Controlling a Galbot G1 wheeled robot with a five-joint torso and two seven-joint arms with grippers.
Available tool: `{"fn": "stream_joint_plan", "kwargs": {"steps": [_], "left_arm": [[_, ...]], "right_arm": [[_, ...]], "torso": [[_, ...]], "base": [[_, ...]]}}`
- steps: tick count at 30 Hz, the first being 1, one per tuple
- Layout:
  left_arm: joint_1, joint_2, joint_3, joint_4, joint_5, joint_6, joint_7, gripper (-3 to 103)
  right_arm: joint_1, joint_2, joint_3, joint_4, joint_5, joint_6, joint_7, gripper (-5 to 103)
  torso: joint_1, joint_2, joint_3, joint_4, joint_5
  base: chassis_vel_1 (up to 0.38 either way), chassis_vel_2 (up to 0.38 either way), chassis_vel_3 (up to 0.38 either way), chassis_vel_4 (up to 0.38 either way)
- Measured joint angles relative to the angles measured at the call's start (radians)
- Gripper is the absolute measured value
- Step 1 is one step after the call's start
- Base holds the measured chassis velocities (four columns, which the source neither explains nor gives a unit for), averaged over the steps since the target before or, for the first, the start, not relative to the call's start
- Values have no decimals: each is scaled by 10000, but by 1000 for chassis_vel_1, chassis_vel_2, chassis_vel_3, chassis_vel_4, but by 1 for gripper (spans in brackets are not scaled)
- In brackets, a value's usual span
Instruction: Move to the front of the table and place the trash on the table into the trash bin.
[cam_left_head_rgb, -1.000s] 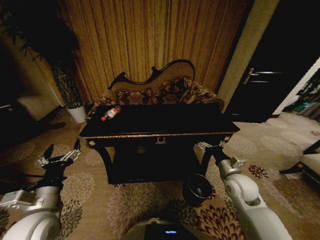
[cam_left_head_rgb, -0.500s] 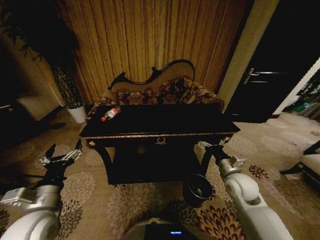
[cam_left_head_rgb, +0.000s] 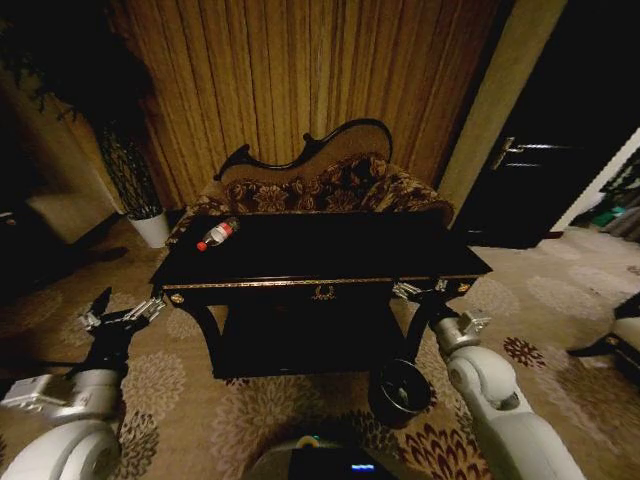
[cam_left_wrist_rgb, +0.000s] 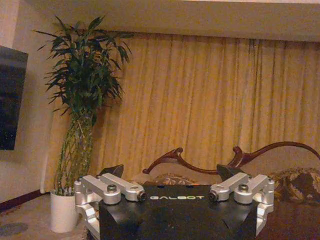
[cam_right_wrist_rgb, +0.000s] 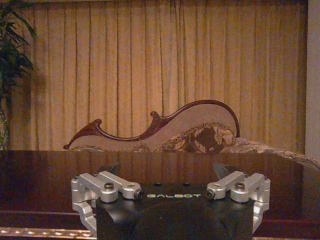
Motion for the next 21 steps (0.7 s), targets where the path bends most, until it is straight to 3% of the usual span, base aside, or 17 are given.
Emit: {"fn": "stream_joint_plan", "kwargs": {"steps": [21], "left_arm": [[69,-21,-73,0,27,-46,10,100]], "right_arm": [[-3,44,-148,17,-67,7,-91,100]], "torso": [[0,0,0,0,0]], "base": [[-80,80,77,-78]]}}
